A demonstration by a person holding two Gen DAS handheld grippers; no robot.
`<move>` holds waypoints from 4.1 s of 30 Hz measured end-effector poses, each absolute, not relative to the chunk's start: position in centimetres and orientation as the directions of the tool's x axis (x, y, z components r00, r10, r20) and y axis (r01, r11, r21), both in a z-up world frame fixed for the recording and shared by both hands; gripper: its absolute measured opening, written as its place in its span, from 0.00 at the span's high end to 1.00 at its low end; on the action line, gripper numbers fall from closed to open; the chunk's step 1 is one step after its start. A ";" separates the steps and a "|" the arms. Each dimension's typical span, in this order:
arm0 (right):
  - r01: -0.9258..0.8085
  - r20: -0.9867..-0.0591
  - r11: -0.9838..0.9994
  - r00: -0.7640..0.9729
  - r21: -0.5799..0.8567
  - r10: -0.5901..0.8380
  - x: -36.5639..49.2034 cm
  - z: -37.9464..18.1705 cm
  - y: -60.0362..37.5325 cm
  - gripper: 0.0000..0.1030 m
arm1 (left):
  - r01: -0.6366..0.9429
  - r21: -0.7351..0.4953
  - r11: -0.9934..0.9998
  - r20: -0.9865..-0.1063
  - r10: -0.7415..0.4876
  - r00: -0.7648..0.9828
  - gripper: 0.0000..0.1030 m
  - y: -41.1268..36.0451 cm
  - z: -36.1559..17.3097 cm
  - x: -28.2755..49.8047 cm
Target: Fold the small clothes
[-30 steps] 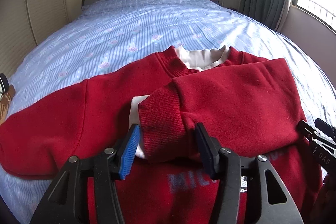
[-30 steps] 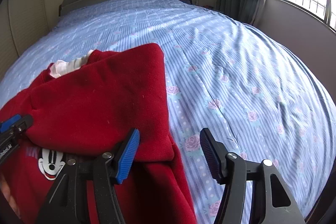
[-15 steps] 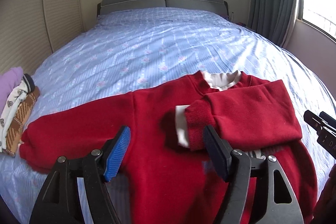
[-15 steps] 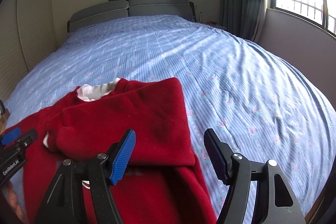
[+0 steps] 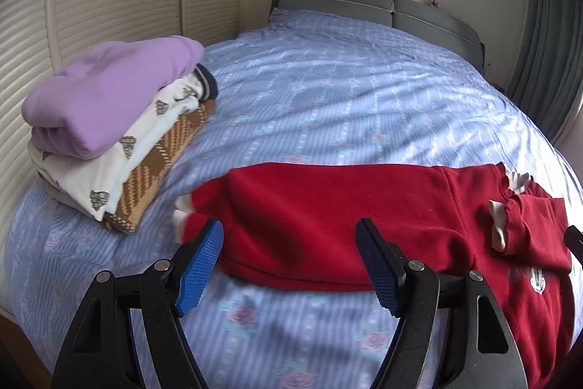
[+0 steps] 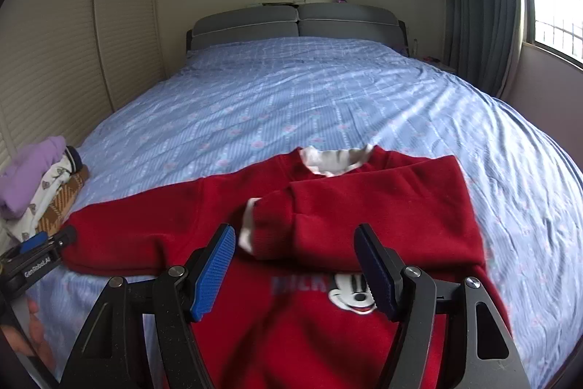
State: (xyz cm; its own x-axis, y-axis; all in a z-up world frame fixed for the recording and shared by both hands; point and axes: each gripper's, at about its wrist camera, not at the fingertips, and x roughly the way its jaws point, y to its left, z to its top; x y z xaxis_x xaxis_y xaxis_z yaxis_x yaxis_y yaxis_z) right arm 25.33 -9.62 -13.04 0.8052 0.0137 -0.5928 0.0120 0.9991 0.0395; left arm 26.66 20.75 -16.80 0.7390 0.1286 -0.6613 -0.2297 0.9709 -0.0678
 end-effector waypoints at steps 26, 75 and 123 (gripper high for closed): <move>-0.114 -0.632 0.993 0.768 0.021 0.102 26.6 -16.1 2.5 0.34 | -0.195 -0.236 0.952 -0.699 -0.027 0.715 0.70 31.5 -22.9 29.1; 0.320 -0.570 0.925 0.807 0.206 -0.152 21.8 -12.6 -29.9 0.34 | 0.359 -0.031 0.933 -0.515 -0.323 0.794 0.95 -13.4 -7.6 32.0; 0.013 -0.683 0.989 0.725 0.146 0.091 32.1 -16.8 -27.5 0.52 | 0.195 -0.027 0.981 -0.648 -0.165 0.743 0.21 -3.3 -17.5 32.3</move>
